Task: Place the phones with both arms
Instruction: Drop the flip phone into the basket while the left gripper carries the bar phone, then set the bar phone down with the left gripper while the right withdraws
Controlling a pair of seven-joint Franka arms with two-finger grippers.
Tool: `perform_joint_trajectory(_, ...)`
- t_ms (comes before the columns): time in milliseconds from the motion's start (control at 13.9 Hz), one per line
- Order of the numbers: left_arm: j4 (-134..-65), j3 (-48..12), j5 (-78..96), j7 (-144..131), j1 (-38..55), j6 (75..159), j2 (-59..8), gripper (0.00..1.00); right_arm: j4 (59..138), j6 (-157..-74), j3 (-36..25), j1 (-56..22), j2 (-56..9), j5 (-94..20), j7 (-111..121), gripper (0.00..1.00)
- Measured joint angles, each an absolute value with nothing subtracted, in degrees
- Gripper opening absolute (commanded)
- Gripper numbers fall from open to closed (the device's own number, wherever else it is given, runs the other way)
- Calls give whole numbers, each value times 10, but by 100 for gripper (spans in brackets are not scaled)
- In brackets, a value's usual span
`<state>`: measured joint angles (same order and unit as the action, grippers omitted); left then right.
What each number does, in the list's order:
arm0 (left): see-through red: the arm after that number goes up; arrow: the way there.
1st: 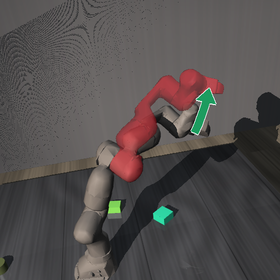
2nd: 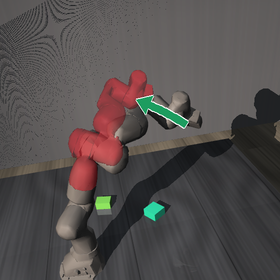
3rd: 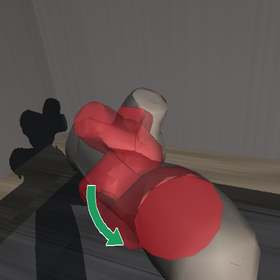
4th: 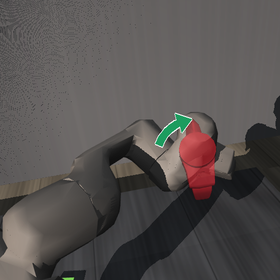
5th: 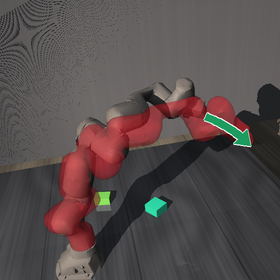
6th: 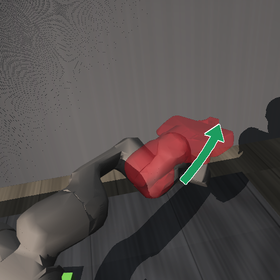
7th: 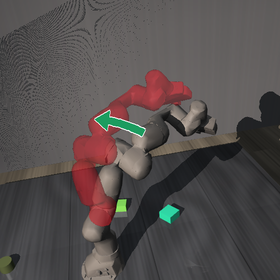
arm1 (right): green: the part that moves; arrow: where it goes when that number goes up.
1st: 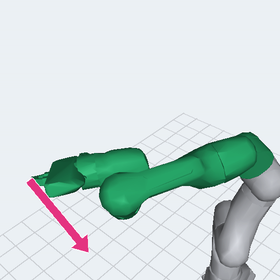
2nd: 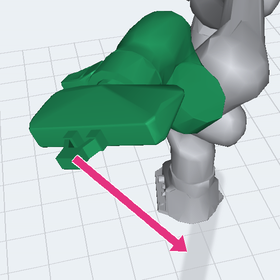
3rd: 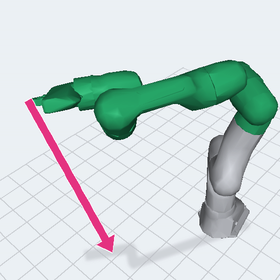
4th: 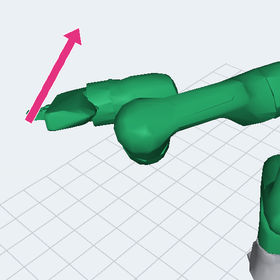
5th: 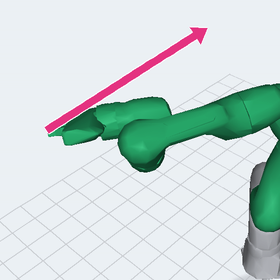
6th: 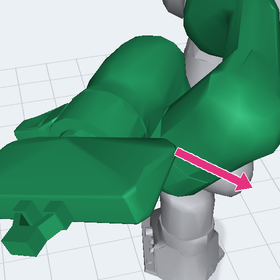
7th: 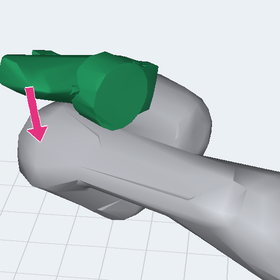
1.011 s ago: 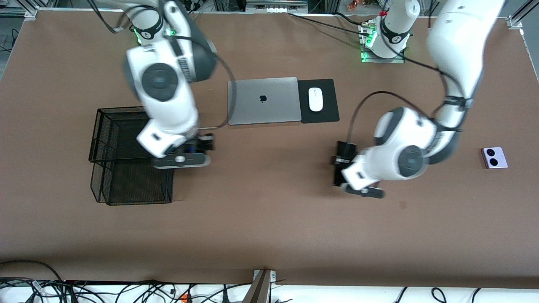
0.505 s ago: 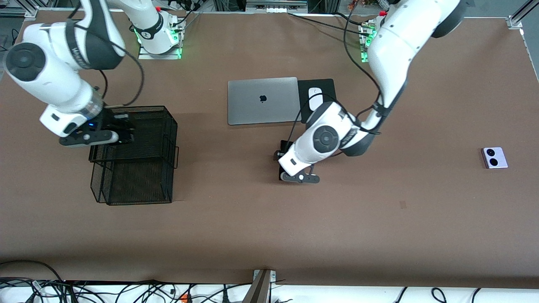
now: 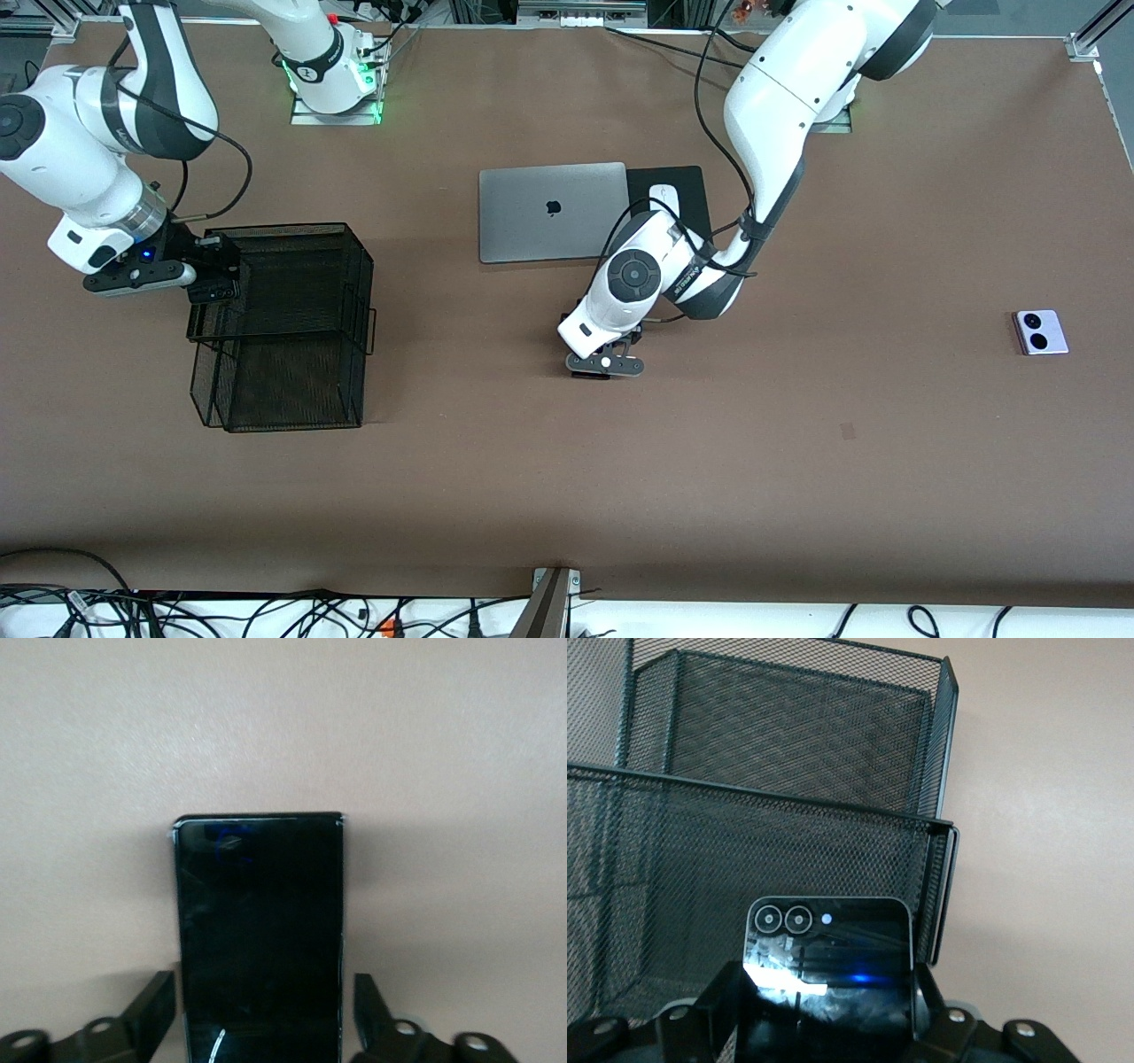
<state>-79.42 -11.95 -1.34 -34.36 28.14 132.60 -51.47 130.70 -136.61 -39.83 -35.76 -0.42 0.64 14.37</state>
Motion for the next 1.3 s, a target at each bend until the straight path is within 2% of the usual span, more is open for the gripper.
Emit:
perform_joint_trajectory(361,-775,-113,-13,-345,264,1313,-499,100,1307,-1408,-398,-362,-75,-57,152,52)
perform_joint_trajectory(505,-769,-110,-13,-345,229,1247,-469,100,1303,-1416,-398,-363,-86,-59,158,100)
perform_joint_trajectory(866,-767,-106,-14,-258,101,1076,-385,100,1285,-1386,-398,-363,-86,-68,161,100)
perform_joint_trajectory(1083,-774,-104,-14,-175,19,1034,-365,100,1214,-1280,-398,-363,-84,-69,161,100)
perform_joint_trajectory(1299,-811,-102,-14,-140,-68,1029,-358,100,1122,-1182,-396,-366,-84,-70,148,100)
